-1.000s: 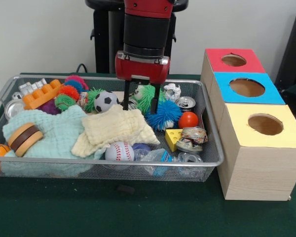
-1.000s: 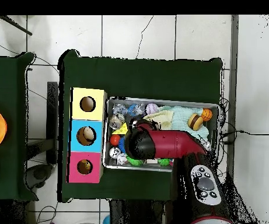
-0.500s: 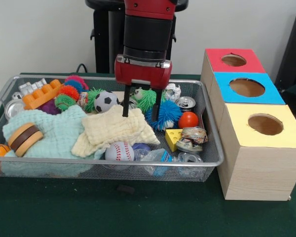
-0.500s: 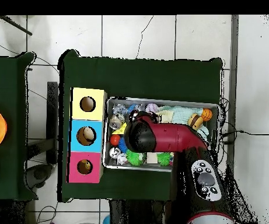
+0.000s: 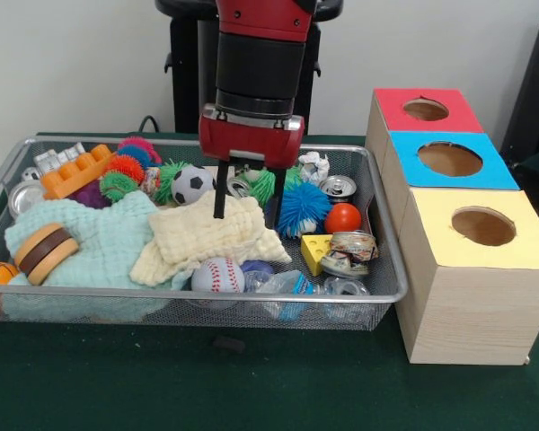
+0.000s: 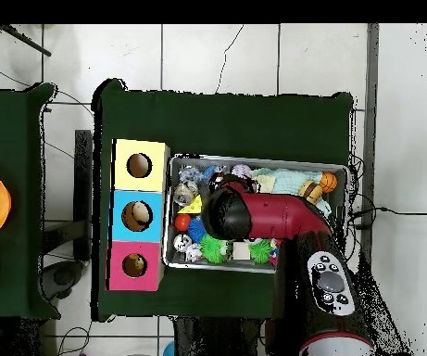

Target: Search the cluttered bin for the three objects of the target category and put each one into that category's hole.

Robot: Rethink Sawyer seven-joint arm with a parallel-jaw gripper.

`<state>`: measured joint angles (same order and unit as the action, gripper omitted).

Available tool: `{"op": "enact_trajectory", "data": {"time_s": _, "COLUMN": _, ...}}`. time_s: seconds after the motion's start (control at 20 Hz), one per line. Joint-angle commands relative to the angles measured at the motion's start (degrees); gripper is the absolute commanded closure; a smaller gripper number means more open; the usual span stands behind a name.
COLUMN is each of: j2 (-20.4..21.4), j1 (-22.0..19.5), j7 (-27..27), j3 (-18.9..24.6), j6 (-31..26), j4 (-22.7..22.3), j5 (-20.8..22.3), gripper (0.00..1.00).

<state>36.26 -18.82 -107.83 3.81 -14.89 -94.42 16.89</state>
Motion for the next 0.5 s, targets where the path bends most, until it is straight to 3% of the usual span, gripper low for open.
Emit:
{"op": "enact_trajectory", "data": {"time_s": 0.05, "j2": -4.6, "j1": -1.3, "j7": -6.3, "j3": -0.2, "j6": 3.4, "j4": -1.5, "j5": 1.2, "gripper": 0.00}}
{"op": "enact_trajectory", "data": {"time_s": 0.5, "j2": -10.6, "j1": -1.3, "j7": -4.3, "j3": -1.4, "j6": 9.2, "j4": 0.1, "j5": 4.0, "gripper": 0.00}}
